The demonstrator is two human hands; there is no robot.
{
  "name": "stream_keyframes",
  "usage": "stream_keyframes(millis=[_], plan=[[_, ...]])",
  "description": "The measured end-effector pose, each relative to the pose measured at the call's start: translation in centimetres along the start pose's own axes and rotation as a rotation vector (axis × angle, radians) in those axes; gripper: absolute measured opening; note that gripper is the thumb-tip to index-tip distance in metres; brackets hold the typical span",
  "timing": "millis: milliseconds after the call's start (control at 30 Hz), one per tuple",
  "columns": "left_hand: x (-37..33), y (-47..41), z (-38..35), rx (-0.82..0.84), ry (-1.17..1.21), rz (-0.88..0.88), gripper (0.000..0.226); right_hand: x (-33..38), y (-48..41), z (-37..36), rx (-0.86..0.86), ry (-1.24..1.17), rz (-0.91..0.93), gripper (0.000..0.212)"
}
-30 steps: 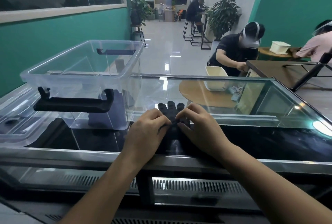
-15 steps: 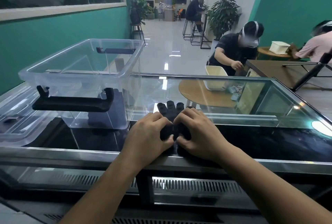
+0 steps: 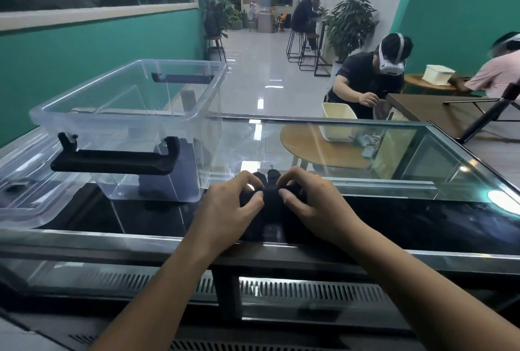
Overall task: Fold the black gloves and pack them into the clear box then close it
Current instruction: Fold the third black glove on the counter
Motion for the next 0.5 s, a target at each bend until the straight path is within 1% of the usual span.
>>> stream_keyframes(millis=[100, 233, 400, 500], plan=[[0.3, -0.2, -0.2, -0.009, -0.028, 0.017, 0.004, -0.2, -0.1, -0.1, -0.015, 0.026, -0.017, 0.009], [0.3, -0.3, -0.3, -0.035, -0.056, 0.001, 0.006, -0.4, -0.2, -0.3, -0.051, 0.1, -0.013, 0.011], [-0.1, -0.2, -0.5, -0.097, -0.15, -0.098, 0.007, -1.0, -0.2, -0.4, -0.09, 0.127, 0.002, 0.012], [-0.7, -0.2, -0.5, -0.093, -0.175, -0.185, 0.014, -0.8, -0.2, -0.4, -0.101, 0.144, 0.071, 0.006]])
Point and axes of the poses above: each hand's wrist, its own y-axis away from the middle knuckle, its own z-axis out of the back of the hand, x = y × z, the point moved 4 cm from there along -y, towards the middle knuckle, and after that the axes turned 3 degrees about -x, right-handed, at the moved point
